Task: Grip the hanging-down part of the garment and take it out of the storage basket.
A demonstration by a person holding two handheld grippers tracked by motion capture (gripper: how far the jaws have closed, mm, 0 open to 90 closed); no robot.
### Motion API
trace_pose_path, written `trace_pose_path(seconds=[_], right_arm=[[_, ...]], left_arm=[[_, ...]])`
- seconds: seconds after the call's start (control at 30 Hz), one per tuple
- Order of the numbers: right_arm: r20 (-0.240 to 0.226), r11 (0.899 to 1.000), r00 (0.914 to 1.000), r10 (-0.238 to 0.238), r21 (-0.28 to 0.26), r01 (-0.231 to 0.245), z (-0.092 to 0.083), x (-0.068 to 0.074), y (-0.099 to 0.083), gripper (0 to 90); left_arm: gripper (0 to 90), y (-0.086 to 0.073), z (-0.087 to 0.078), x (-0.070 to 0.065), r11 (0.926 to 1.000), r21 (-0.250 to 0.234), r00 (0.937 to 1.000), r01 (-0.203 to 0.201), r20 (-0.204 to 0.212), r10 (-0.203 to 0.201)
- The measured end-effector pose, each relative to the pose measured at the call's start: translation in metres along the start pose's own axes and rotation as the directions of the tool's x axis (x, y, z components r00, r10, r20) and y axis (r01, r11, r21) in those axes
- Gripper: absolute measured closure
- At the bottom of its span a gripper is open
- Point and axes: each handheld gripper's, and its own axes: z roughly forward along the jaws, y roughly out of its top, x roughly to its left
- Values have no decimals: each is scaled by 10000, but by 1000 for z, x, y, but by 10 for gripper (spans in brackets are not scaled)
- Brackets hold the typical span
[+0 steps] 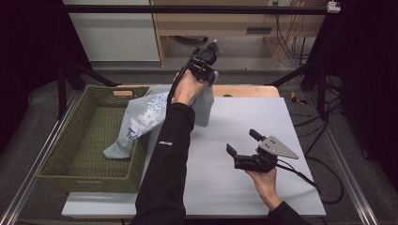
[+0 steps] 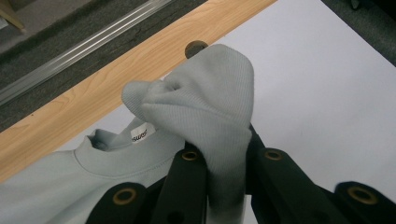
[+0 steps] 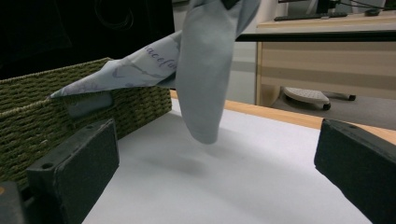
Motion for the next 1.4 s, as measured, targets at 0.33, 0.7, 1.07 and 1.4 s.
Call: trace_pose_path(seconds=[0.33, 0.7, 1.07, 1.4], right_arm=[[-291, 9998, 9995, -137, -128, 133, 31, 13, 13, 3], [-352, 9996, 9989, -294, -52, 293, 68, 21, 20, 4], [-237, 9989, 9987, -445, 114, 448, 100, 26, 23, 8], [-237, 9989, 9989, -404, 220, 409, 126, 29, 23, 15]], left_arm=[[844, -1, -1, 1, 10000, 36, 10000, -77, -32, 77], [844, -1, -2, 1, 9999, 94, 9999, -104, -48, 104], [844, -2, -4, 5, 10000, -17, 10000, -3, -8, 3], [844, -2, -4, 6, 10000, -12, 10000, -10, -10, 10]])
